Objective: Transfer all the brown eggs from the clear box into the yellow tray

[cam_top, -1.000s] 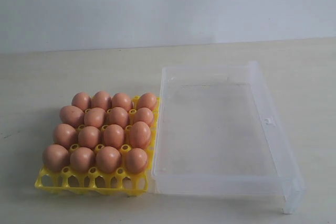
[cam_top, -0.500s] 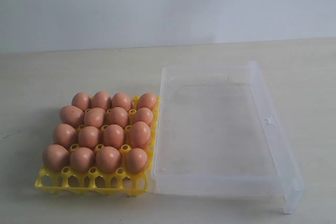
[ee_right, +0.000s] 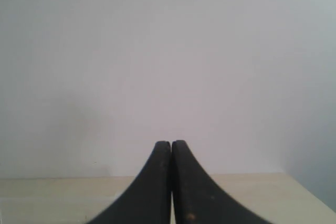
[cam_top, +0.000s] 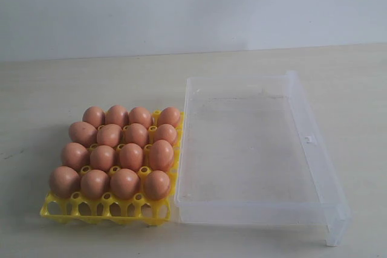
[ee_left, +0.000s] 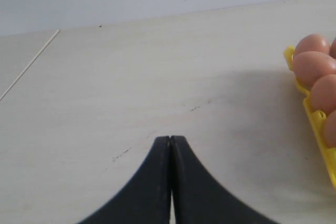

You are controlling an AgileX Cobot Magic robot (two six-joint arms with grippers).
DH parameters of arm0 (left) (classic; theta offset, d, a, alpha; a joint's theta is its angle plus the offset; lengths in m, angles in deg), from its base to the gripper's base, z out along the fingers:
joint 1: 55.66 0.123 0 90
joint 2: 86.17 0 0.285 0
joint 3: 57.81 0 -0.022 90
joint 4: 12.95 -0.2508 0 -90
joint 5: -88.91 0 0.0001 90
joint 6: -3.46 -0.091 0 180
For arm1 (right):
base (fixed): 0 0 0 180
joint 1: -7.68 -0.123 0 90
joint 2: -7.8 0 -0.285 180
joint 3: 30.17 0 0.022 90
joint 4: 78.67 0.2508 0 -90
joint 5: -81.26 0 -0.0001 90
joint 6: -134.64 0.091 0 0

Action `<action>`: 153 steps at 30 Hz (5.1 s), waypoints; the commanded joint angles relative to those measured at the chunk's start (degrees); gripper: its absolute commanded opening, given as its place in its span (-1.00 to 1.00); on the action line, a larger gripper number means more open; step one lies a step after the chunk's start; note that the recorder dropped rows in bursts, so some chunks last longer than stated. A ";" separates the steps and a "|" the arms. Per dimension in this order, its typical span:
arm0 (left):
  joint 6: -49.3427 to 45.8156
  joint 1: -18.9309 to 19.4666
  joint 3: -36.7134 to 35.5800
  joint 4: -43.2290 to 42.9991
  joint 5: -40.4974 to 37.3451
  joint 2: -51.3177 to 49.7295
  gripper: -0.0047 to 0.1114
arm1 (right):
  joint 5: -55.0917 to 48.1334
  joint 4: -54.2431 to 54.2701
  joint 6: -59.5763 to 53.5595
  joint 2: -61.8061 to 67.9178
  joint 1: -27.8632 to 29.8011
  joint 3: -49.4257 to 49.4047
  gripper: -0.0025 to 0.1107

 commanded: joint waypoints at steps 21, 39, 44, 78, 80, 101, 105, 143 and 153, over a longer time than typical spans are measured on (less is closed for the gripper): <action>0.34 -0.27 0.23 0.14 0.52 0.32 -0.92 | -14.62 4.14 2.35 -0.34 0.32 -0.33 -0.96; 0.34 -0.27 0.23 0.14 0.52 0.32 -0.92 | -14.74 0.07 8.60 -0.34 0.32 -0.33 -0.96; 0.34 -0.27 0.23 0.14 0.52 0.32 -0.92 | -14.74 0.07 8.60 -0.34 0.32 -0.33 -0.96; 0.34 -0.27 0.23 0.14 0.52 0.32 -0.92 | -14.74 0.03 8.56 -0.34 -2.51 -0.33 -0.96; 0.34 -0.27 0.23 0.14 0.52 0.32 -0.92 | -14.74 0.03 8.56 -0.34 -2.51 -0.33 -0.96; 0.34 -0.27 0.23 0.14 0.52 0.32 -0.92 | -15.59 -0.06 8.69 -0.34 -2.51 -0.33 -0.96; 0.34 -0.27 0.23 0.14 0.52 0.32 -0.92 | -15.59 -0.06 8.69 -0.34 -2.51 -0.33 -0.96; 0.34 -0.27 0.23 0.14 0.52 0.32 -0.92 | -15.59 0.04 8.69 -0.34 -2.51 -0.33 -0.96; 0.34 -0.27 0.23 0.14 0.52 0.32 -0.92 | -15.59 0.04 8.69 -0.34 -2.51 -0.33 -0.96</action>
